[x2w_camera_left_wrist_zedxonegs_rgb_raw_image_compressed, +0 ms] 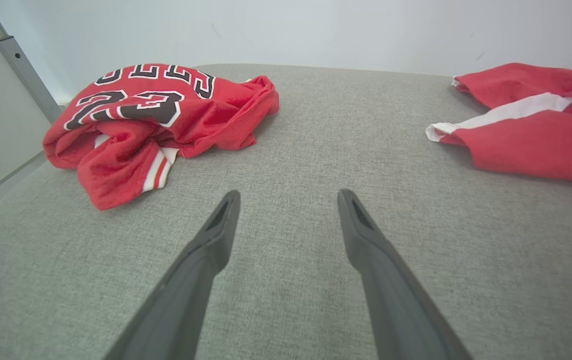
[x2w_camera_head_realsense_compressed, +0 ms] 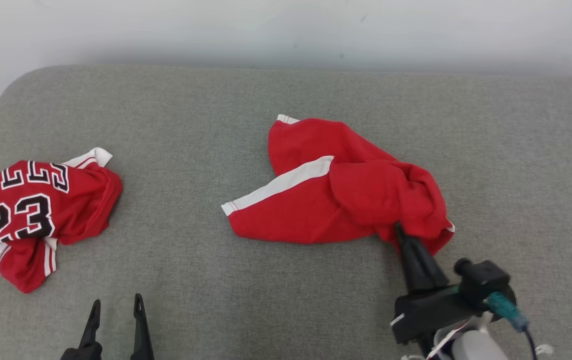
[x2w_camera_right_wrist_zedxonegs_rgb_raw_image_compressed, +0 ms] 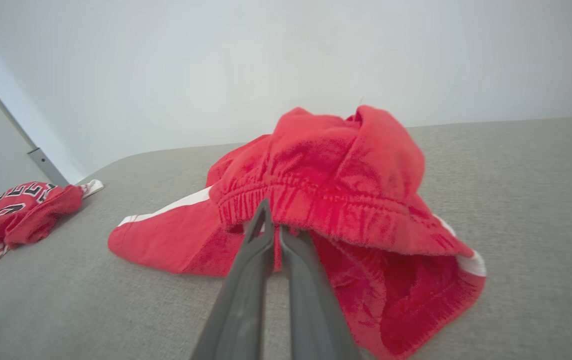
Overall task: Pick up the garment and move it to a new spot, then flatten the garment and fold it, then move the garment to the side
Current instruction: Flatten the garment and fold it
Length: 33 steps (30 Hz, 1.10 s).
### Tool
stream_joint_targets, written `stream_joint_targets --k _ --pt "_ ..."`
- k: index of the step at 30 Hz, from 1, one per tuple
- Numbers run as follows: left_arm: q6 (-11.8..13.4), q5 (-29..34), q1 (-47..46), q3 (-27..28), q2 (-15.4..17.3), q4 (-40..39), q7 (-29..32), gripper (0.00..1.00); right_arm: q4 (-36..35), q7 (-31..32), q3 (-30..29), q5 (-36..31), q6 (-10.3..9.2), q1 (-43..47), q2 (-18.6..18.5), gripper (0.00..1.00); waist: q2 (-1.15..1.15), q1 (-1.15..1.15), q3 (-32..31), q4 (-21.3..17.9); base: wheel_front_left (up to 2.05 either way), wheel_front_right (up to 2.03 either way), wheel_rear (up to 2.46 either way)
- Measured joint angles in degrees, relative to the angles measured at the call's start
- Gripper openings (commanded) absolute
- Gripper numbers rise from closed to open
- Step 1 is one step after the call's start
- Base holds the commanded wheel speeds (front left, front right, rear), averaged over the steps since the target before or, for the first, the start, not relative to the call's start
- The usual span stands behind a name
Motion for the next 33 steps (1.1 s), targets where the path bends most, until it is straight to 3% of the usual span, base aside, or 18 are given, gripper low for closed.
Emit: stream_joint_targets --k 6,10,11,12,13,16,21,33 --pt "0.56 -0.65 0.41 -0.11 0.01 0.81 0.0 1.0 -5.28 0.0 -7.73 1.27 0.0 -0.57 0.08 0.0 0.0 -0.01 -0.94 -1.65 0.0 0.0 0.0" --pt "0.55 -1.03 0.42 -0.6 0.0 1.32 0.0 1.0 -4.28 -0.01 -14.66 2.64 0.0 -0.86 0.03 0.0 0.0 -0.01 -1.81 -2.39 0.0 0.0 0.0" --pt "0.55 -1.07 0.46 -0.7 0.0 1.36 0.0 1.0 -3.31 0.0 -16.8 3.78 0.0 -0.92 0.24 0.24 0.0 -0.01 -2.02 -2.51 0.0 0.0 0.0" --pt "0.55 -1.07 0.54 -0.75 0.01 1.43 0.0 1.0 -2.36 0.0 -18.7 4.46 0.0 -1.08 0.44 0.41 0.0 -0.01 -2.2 -2.61 0.0 0.0 0.0" --pt "0.52 -1.07 0.58 -0.82 0.01 1.53 0.0 1.0 -1.36 0.0 -20.14 3.93 0.0 -1.21 0.33 1.0 0.0 -0.01 -2.35 -2.68 0.0 0.0 0.0" --pt "0.23 -1.04 0.65 -0.88 0.02 1.71 0.0 1.0 2.03 0.0 -23.83 3.46 -0.01 -1.8 0.59 1.0 0.0 -0.01 -2.68 -2.67 0.0 0.0 0.0" --pt "0.02 -0.71 1.42 -0.36 -0.01 2.01 0.0 1.0 4.67 0.0 -25.23 0.64 -0.01 -1.97 0.97 1.0 0.0 -0.01 -3.12 -2.53 0.0 0.0 0.0" --pt "-0.8 -0.38 1.7 0.46 -0.01 2.07 0.0 1.0 5.81 0.0 -17.92 0.31 -0.01 -0.2 1.58 1.0 0.0 -0.01 -3.43 -3.14 0.0 0.0 0.0"
